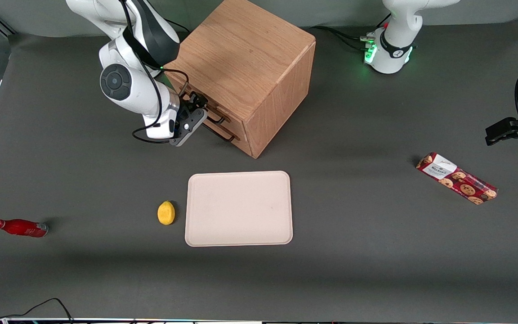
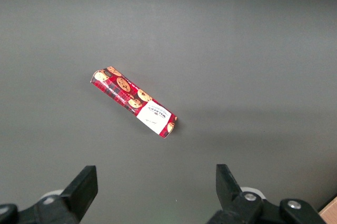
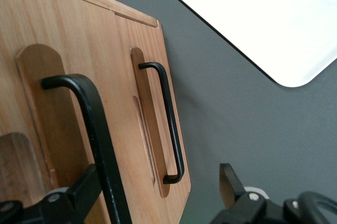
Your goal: Open upper drawer
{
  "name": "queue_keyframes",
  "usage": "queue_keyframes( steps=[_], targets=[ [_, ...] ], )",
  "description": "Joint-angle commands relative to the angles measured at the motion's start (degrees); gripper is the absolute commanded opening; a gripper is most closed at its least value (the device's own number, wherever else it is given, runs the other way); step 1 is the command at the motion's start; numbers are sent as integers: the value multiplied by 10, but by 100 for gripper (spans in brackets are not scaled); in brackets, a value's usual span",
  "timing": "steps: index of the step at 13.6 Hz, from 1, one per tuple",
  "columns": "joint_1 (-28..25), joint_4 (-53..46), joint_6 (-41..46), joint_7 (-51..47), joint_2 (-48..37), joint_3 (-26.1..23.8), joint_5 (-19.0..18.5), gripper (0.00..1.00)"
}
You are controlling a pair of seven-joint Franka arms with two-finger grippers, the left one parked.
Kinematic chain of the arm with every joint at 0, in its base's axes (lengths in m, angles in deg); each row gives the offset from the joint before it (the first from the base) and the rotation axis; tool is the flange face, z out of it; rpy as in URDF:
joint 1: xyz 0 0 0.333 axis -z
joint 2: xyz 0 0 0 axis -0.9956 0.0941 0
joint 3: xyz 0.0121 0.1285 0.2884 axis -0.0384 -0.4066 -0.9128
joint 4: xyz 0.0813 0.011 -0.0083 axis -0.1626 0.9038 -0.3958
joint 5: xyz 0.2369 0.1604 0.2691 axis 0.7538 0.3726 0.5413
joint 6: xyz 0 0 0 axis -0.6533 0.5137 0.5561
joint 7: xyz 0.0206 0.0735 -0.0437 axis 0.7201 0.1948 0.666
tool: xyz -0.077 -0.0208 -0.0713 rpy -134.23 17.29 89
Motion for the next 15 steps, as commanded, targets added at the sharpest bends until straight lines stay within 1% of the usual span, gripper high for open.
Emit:
queue_keyframes(
  steps=[1,4,6,9,11,13,15],
  targets=[
    [0,8,-16,16,-1,0,-8,99],
    [0,16,-34,16,1,0,-11,99],
    [0,17,-37,13,7,0,-26,99],
    [0,17,-40,12,12,0,-39,99],
    [0,17,-40,12,13,0,-40,99],
    [1,16,-40,12,14,0,-56,99],
    [1,16,-40,14,14,2,-57,99]
  ],
)
